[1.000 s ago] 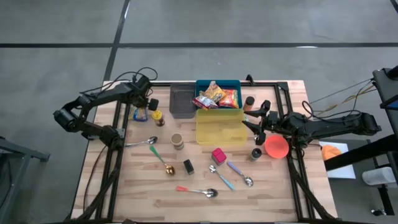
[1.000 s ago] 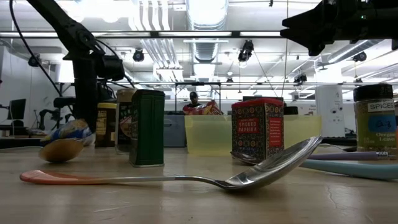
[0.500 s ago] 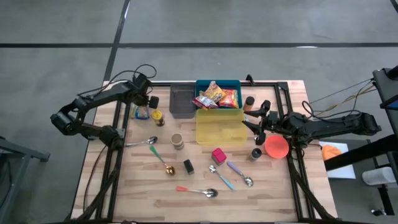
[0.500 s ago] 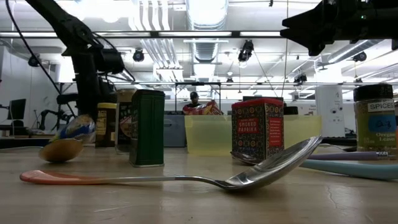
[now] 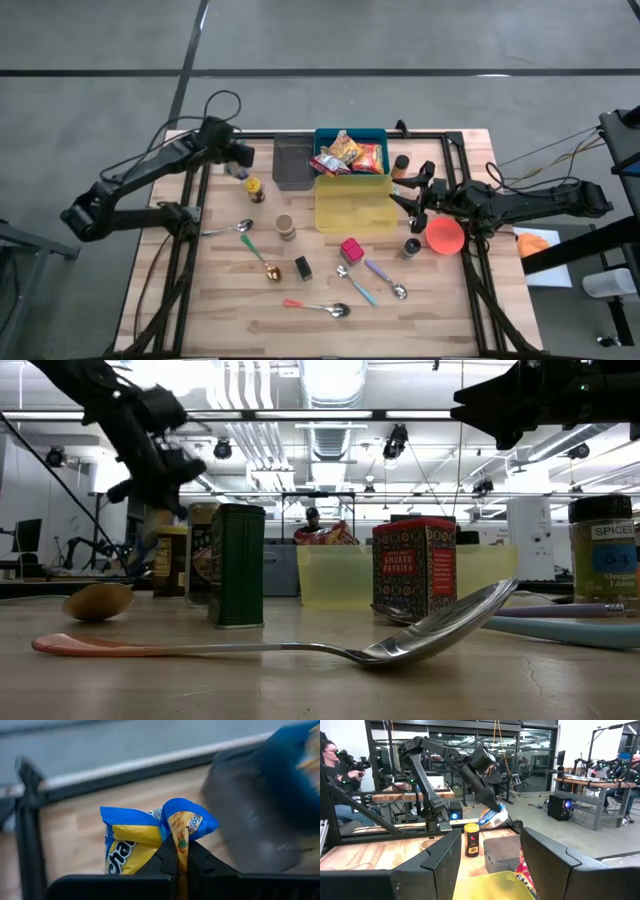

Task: Pick & Place Food Item
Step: Put the blue noodle pack into the blue bin

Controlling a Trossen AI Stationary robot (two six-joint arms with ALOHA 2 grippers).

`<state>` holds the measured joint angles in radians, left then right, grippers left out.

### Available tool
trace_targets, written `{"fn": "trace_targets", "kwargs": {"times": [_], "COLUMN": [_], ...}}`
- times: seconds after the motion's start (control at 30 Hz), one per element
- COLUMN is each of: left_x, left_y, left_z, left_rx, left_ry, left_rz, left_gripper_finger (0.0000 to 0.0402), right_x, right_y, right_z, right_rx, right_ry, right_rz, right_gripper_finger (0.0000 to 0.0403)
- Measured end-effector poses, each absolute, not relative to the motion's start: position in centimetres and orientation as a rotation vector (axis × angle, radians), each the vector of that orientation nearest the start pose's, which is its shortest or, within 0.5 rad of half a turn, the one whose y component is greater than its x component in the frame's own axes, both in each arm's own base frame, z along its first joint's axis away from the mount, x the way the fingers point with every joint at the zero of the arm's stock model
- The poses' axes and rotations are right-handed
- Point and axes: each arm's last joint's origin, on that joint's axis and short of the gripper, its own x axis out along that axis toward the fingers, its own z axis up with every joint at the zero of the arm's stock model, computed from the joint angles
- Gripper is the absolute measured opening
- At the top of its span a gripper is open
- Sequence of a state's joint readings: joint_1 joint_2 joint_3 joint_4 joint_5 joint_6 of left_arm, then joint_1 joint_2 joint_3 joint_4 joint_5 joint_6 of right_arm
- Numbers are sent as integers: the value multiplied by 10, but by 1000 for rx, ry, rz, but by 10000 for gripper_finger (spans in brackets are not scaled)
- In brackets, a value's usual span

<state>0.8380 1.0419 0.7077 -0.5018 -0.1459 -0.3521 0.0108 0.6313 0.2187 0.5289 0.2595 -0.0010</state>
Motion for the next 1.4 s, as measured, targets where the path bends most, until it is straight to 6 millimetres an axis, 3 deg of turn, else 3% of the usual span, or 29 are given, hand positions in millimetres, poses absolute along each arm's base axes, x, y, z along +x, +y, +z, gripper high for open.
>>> {"fn": "trace_targets", "kwargs": {"times": [0.3, 0.6, 0.93, 1.13, 1.4], "left_x": [143, 168, 188, 211, 261], "left_y": [138, 120, 105, 105, 116], "left_z": [252, 265, 258, 246, 242], "left_rx": [-444, -245, -149, -136, -167], "left_ry": [386, 188, -41, -133, -122], "left_rz": [950, 763, 630, 569, 492], "left_gripper_finger": [7, 7, 7, 7, 7], "right_x": [151, 151, 151, 151, 151], "right_y": [-6, -6, -6, -6, -6], "right_z": [227, 227, 227, 227, 227], "right_rx": [15, 15, 15, 15, 15], "right_ry": [-115, -115, -115, -115, -115], "right_rz": [-249, -249, -249, -249, -249], "right_gripper_finger": [203, 203, 203, 203, 203]}}
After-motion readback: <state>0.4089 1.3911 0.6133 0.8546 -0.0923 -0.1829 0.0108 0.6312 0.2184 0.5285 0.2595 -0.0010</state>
